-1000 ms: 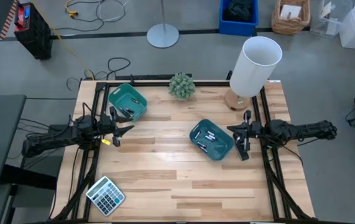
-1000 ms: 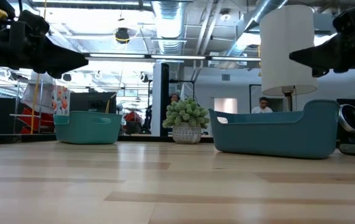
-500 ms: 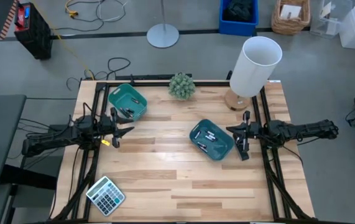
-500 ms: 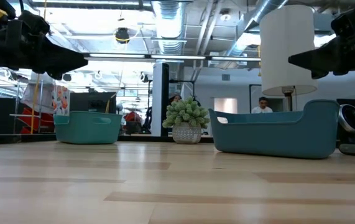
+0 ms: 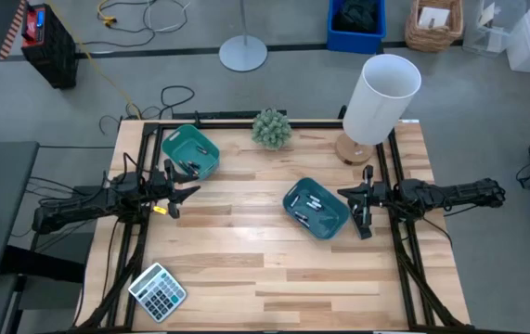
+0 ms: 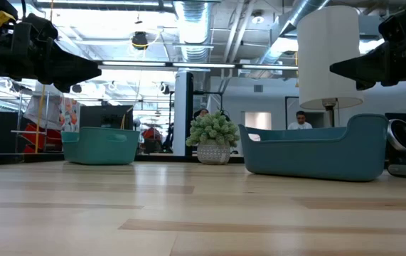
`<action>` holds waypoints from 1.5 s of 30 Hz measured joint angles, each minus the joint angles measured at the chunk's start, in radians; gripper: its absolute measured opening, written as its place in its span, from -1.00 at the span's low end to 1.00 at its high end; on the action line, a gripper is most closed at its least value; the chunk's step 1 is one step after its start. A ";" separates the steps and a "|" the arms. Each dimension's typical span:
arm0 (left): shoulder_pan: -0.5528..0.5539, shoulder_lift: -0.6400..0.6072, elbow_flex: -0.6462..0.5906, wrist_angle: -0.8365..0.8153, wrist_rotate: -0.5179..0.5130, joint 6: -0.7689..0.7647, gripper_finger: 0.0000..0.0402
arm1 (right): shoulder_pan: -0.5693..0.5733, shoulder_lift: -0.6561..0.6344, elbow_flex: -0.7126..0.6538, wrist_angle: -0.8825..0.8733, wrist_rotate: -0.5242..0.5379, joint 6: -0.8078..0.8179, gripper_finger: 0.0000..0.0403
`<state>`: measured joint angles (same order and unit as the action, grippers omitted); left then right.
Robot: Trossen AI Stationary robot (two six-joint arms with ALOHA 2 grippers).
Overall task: Sort batteries
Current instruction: Return to Home Position
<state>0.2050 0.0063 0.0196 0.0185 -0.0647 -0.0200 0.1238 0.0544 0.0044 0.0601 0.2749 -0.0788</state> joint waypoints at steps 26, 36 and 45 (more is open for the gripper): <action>-0.073 0.000 0.000 -0.005 0.001 0.001 -0.30 | 0.000 0.000 0.000 0.000 0.000 0.000 -0.95; -0.073 0.008 0.000 -0.005 0.001 0.001 -0.30 | 0.000 0.000 0.000 0.000 0.000 0.000 -0.95; -0.073 0.008 0.000 -0.005 0.001 0.001 -0.30 | 0.000 0.000 0.000 0.000 0.000 0.000 -0.95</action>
<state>0.1320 0.0143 0.0200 0.0135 -0.0635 -0.0193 0.1238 0.0544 0.0044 0.0601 0.2749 -0.0784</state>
